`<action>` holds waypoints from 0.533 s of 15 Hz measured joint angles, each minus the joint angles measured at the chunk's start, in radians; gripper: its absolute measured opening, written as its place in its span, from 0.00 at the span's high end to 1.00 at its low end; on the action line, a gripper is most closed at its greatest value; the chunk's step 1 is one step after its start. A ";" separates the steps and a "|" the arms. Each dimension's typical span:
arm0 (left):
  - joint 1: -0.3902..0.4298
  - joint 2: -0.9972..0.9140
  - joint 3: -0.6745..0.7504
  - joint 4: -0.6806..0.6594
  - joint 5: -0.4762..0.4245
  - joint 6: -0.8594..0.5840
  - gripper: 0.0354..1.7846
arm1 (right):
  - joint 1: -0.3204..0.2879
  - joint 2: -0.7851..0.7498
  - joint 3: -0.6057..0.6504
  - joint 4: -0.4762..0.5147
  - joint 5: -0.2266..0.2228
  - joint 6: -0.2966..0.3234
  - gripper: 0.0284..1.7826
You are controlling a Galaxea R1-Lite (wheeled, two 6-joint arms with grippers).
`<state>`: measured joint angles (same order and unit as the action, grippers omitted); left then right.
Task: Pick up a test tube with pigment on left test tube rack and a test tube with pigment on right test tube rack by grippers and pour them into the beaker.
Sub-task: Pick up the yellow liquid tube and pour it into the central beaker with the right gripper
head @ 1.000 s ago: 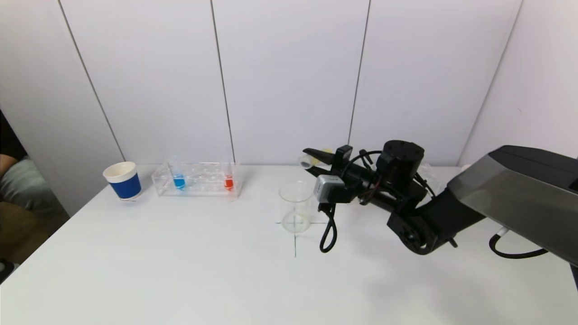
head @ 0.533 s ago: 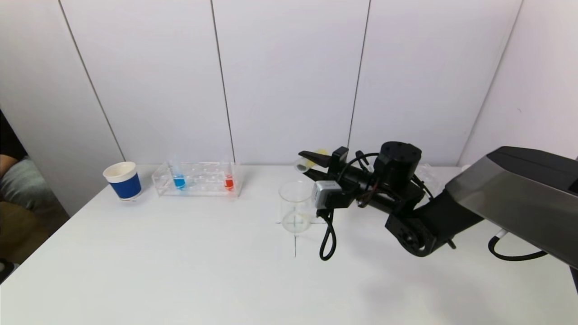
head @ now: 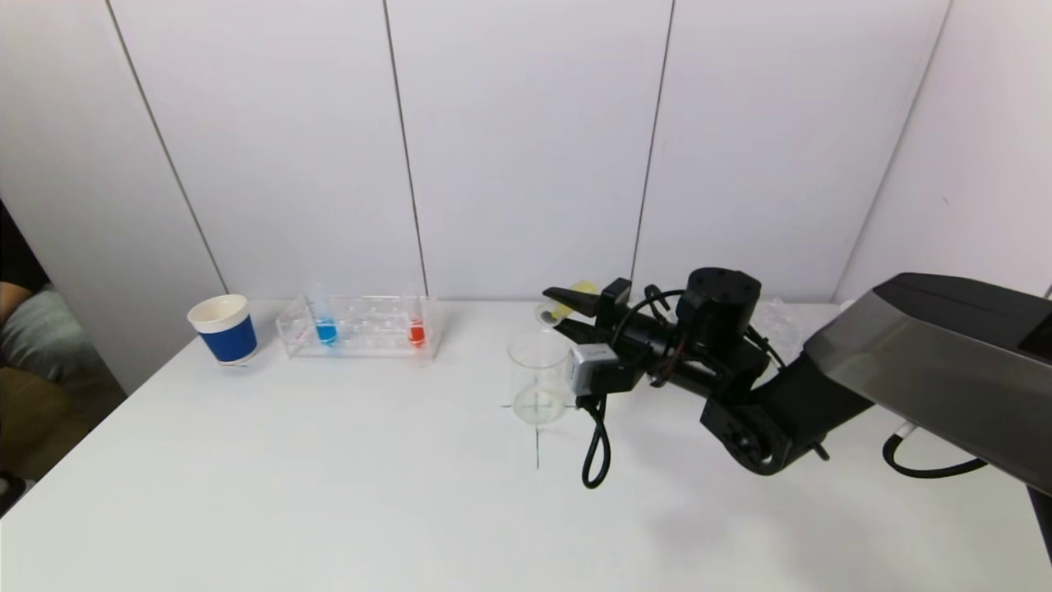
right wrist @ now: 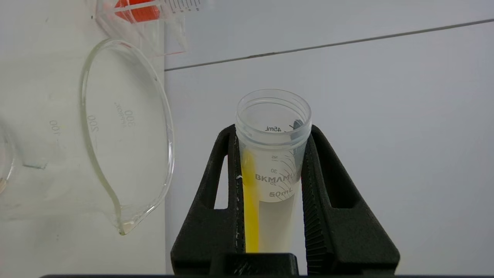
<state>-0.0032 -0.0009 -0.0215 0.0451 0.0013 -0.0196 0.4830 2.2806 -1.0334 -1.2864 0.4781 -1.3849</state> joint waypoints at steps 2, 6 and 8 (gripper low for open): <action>0.000 0.000 0.000 0.000 0.000 0.000 0.01 | 0.000 0.002 -0.004 0.008 -0.001 -0.023 0.74; 0.000 0.000 0.000 0.000 0.000 0.000 0.01 | -0.001 0.001 -0.009 0.039 -0.008 -0.076 0.74; 0.000 0.000 0.000 0.000 0.000 0.000 0.01 | -0.003 0.000 -0.010 0.058 -0.011 -0.106 0.74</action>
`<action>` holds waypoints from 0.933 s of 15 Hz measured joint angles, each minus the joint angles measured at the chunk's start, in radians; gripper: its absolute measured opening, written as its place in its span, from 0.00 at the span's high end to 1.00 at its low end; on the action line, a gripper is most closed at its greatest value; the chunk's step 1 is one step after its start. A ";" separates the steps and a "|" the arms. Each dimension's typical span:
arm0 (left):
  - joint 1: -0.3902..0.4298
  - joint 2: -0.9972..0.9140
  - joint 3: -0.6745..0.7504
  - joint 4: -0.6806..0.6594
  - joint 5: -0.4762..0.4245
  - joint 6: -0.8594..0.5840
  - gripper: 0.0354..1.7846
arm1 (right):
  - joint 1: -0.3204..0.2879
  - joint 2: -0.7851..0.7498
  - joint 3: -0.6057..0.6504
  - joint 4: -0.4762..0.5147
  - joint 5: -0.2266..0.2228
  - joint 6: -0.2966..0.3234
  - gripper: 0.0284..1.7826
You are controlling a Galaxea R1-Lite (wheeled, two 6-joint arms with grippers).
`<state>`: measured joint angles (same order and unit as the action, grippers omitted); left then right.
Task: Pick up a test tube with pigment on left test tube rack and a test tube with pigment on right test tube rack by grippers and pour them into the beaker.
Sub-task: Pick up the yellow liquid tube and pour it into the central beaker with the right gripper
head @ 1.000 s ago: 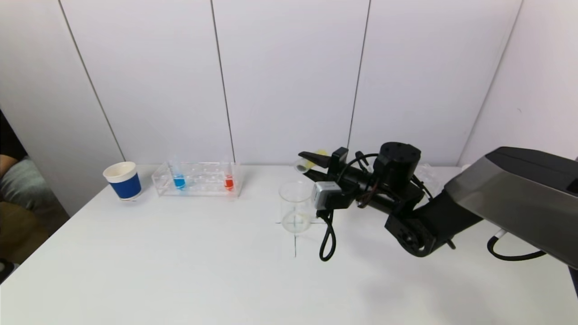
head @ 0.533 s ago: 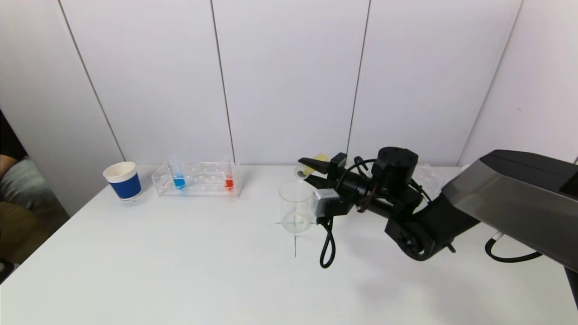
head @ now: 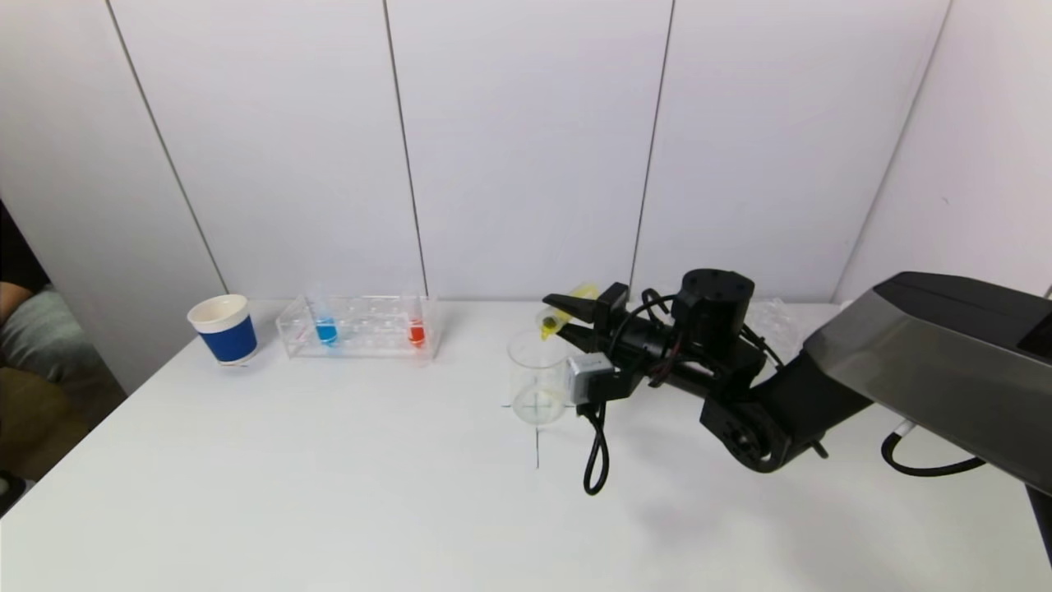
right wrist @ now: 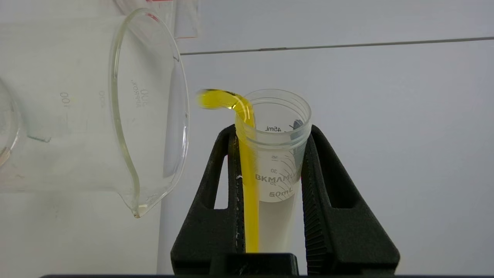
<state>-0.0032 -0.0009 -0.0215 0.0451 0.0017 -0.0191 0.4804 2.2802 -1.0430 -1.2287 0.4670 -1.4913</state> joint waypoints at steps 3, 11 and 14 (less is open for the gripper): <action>0.000 0.000 0.000 0.000 0.000 0.000 0.01 | -0.002 -0.004 -0.001 0.016 -0.004 -0.019 0.74; 0.000 0.000 0.000 0.000 0.000 0.000 0.01 | -0.013 -0.008 -0.027 0.071 -0.007 -0.057 0.74; 0.000 0.000 0.000 0.000 0.000 0.000 0.01 | -0.015 -0.006 -0.045 0.091 -0.007 -0.071 0.74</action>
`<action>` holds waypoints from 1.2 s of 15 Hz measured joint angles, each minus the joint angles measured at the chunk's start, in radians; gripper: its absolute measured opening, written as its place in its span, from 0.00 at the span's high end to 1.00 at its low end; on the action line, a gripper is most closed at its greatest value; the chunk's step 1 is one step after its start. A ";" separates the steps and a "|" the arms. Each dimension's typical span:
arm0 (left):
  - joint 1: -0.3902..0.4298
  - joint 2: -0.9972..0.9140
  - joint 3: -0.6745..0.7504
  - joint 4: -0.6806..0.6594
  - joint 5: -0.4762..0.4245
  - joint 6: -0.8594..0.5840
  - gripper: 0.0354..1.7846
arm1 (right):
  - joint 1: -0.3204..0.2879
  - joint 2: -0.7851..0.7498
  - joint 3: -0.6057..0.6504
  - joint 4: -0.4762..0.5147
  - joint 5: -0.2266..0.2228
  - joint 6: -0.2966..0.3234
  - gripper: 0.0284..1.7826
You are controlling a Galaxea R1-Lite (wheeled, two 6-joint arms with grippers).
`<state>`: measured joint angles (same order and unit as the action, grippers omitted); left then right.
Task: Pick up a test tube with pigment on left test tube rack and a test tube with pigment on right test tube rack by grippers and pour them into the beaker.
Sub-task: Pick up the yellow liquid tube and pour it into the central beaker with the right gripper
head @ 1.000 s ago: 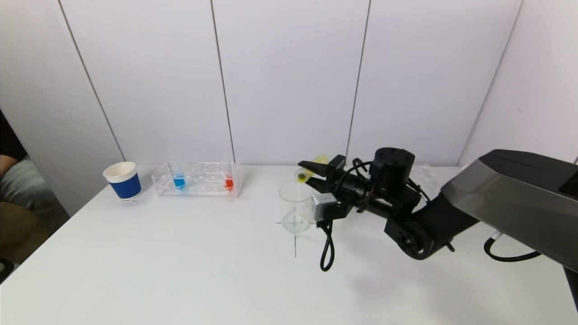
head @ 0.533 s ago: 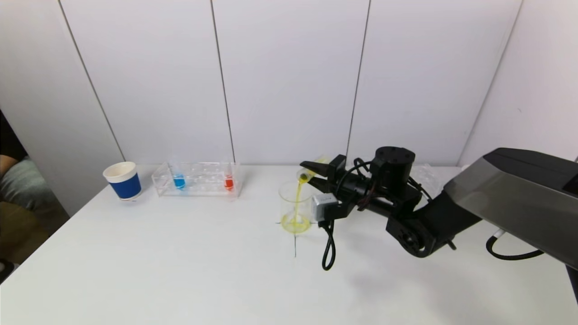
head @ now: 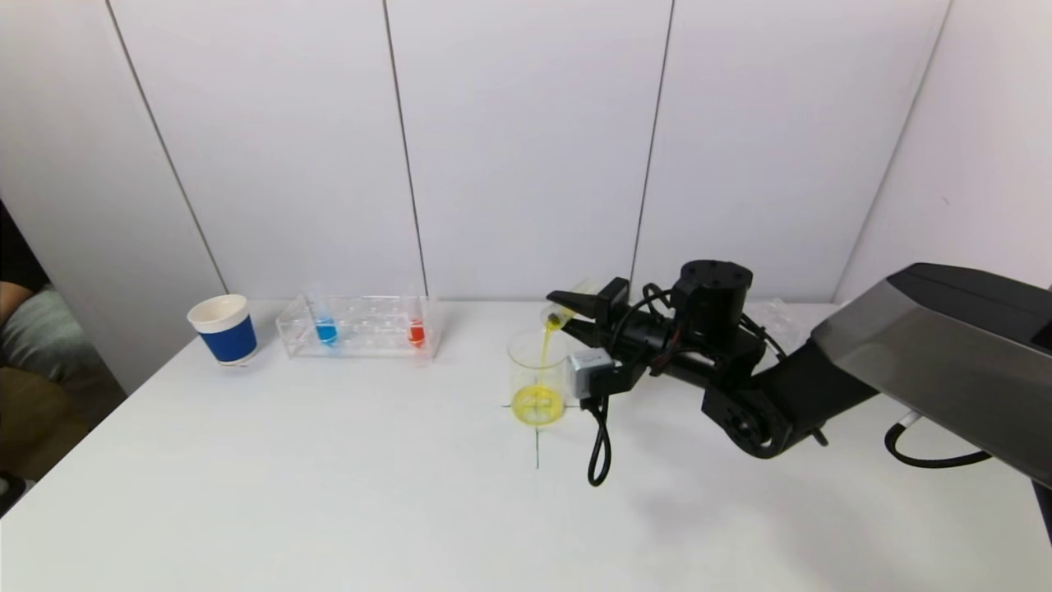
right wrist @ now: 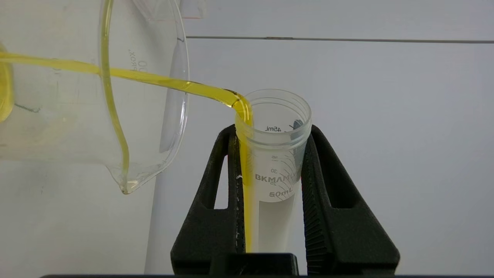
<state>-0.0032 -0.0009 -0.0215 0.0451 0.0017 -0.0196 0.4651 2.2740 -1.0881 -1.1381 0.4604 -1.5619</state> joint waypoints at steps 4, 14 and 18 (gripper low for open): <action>0.000 0.000 0.000 0.000 -0.001 0.000 0.01 | 0.000 0.005 -0.007 0.011 -0.009 -0.010 0.74; 0.000 0.000 0.000 0.000 0.000 0.000 0.01 | 0.002 -0.012 -0.041 0.103 -0.021 -0.089 0.74; 0.000 0.000 0.000 0.000 0.000 0.000 0.01 | 0.006 -0.029 -0.044 0.140 -0.022 -0.129 0.74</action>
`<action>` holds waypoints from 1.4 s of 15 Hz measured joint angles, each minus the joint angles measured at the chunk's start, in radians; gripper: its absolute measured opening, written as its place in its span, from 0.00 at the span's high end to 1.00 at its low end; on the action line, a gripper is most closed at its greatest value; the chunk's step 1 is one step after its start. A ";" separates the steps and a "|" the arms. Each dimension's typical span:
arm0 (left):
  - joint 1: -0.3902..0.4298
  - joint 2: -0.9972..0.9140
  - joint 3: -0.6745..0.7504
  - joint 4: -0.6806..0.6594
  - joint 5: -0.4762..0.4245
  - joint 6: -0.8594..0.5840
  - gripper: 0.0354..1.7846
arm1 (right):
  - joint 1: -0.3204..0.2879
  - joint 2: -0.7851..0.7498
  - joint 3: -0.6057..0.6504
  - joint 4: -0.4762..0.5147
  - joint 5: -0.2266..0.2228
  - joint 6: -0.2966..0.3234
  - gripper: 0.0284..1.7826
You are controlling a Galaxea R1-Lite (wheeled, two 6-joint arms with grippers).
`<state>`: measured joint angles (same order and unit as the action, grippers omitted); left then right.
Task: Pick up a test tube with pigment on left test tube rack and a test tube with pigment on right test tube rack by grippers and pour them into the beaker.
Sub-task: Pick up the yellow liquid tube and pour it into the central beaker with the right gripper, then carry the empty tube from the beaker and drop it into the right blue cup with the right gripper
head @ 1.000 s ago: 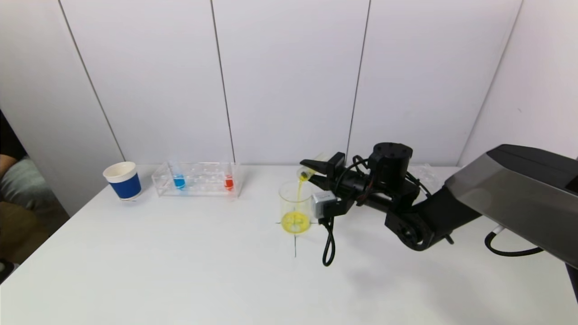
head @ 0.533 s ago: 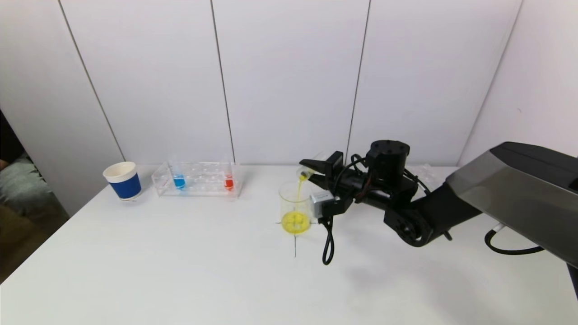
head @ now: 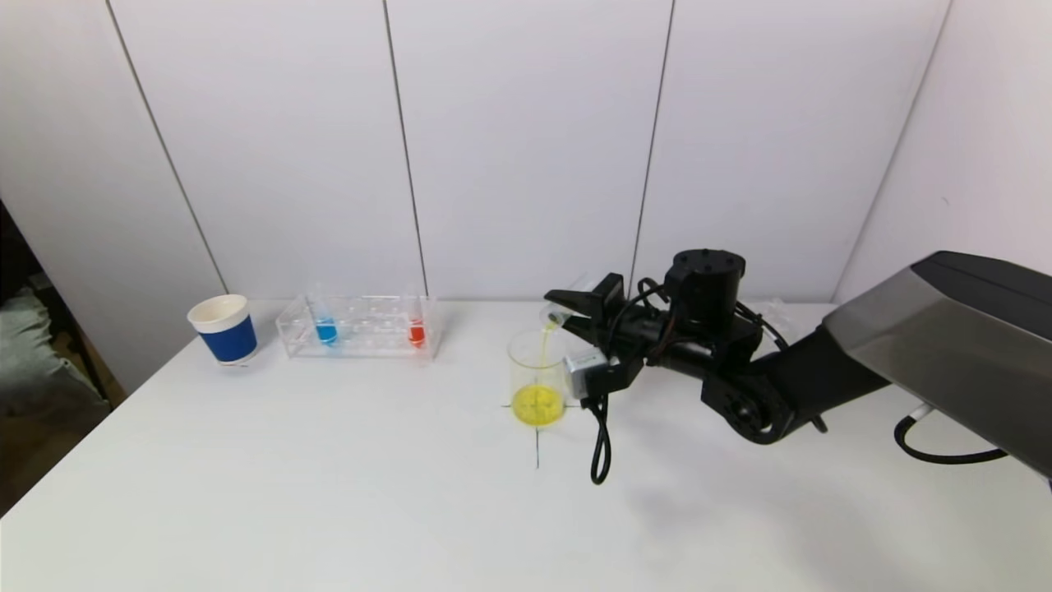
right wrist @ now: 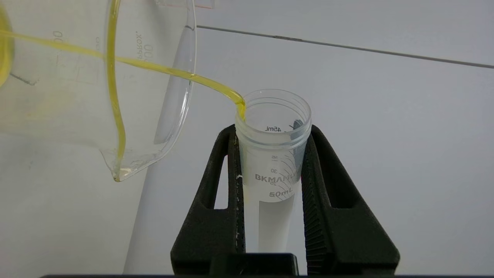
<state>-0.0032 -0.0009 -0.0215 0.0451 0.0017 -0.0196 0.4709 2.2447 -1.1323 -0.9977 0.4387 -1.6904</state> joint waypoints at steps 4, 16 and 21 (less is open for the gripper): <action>0.000 0.000 0.000 0.000 0.000 0.000 0.01 | 0.005 -0.018 -0.004 0.034 -0.008 -0.036 0.74; 0.000 0.000 0.000 0.000 0.000 0.000 0.01 | 0.014 -0.046 -0.020 0.063 -0.043 -0.010 0.74; 0.000 0.000 0.000 0.000 0.000 0.000 0.01 | 0.057 -0.076 -0.015 -0.141 -0.209 0.429 0.74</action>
<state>-0.0032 -0.0009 -0.0215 0.0451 0.0013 -0.0191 0.5281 2.1683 -1.1472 -1.1391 0.2294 -1.2619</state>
